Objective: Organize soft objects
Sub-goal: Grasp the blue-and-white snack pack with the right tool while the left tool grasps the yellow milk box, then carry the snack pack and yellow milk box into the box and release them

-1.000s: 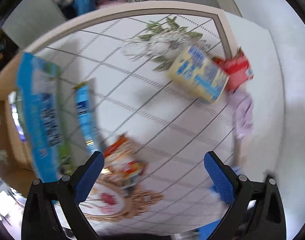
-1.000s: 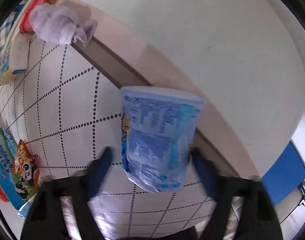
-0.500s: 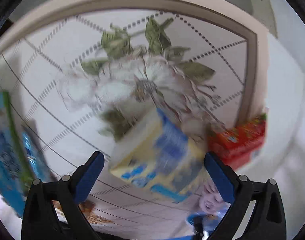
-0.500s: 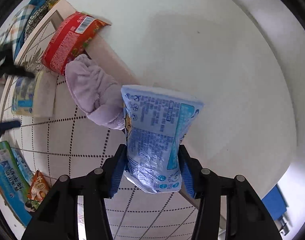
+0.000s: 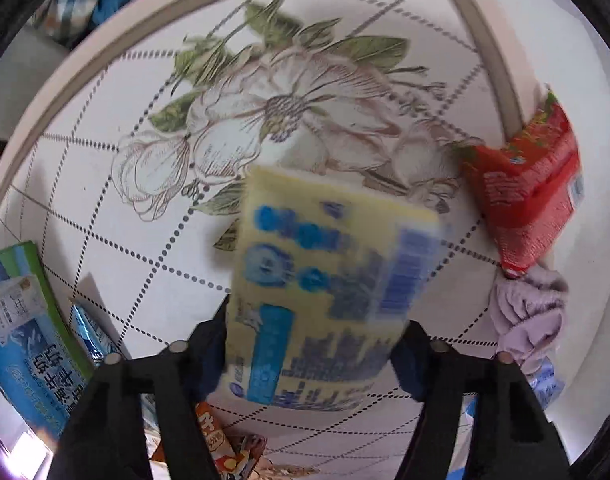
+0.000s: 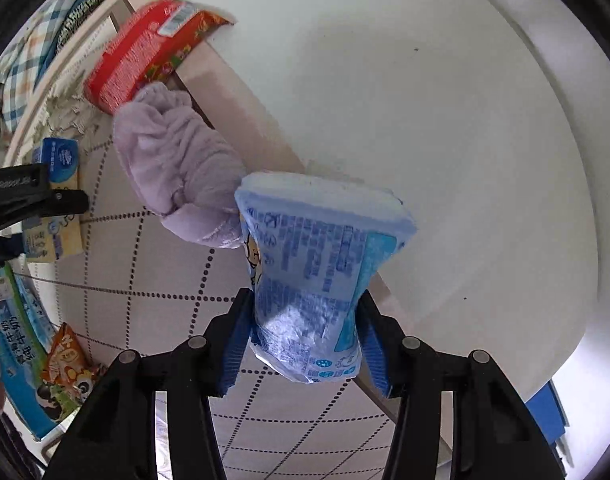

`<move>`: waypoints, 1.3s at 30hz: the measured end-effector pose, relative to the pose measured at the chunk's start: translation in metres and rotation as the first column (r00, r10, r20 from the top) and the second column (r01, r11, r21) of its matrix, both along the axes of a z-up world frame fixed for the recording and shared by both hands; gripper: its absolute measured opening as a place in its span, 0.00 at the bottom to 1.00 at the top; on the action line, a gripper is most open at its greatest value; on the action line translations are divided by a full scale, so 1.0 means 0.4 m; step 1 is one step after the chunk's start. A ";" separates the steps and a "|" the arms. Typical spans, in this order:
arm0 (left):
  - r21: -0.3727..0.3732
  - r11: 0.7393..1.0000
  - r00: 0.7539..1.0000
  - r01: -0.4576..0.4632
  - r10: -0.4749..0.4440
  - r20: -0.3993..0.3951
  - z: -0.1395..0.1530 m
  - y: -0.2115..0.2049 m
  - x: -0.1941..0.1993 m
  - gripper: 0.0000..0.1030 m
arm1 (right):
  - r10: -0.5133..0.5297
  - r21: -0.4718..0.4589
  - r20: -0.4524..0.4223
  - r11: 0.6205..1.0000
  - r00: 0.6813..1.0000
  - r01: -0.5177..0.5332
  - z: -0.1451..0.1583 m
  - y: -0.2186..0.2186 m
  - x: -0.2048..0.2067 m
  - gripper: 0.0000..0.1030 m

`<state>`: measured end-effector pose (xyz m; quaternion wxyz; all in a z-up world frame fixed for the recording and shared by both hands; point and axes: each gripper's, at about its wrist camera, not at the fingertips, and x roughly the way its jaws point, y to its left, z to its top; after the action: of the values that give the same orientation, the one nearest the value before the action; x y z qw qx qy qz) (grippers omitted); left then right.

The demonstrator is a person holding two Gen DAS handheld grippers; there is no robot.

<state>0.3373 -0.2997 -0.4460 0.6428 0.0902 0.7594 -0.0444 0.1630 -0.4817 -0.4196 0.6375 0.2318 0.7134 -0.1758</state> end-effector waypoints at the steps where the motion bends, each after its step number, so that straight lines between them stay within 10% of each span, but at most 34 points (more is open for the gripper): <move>1: 0.002 1.000 1.000 0.015 -0.015 0.018 0.004 -0.005 -0.011 0.62 | -0.001 0.003 -0.002 1.000 1.000 0.001 -0.004 -0.002 0.002 0.50; 12: -0.158 0.981 0.979 0.116 -0.087 0.183 0.236 0.034 -0.180 0.59 | 0.040 0.004 0.084 0.999 0.996 -0.041 0.104 0.043 0.018 0.39; 22: -0.286 0.958 0.939 0.032 0.070 0.338 0.578 0.370 -0.269 0.59 | 0.211 0.065 0.265 0.970 0.941 -0.236 0.362 0.291 0.030 0.39; 31: -0.208 0.964 0.887 -0.166 0.238 0.396 0.660 0.843 -0.297 0.59 | 0.385 0.109 0.376 0.885 0.843 -0.452 0.501 0.731 0.093 0.39; 39: -0.121 0.957 0.867 -0.264 0.291 0.406 0.578 1.086 -0.236 0.59 | 0.524 0.065 0.347 0.814 0.778 -0.578 0.514 1.047 0.187 0.39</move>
<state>0.2430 0.1349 -0.2146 0.7928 -0.0323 0.6069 0.0455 0.2379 -0.0629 -0.2139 0.7438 0.0898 0.6516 0.1187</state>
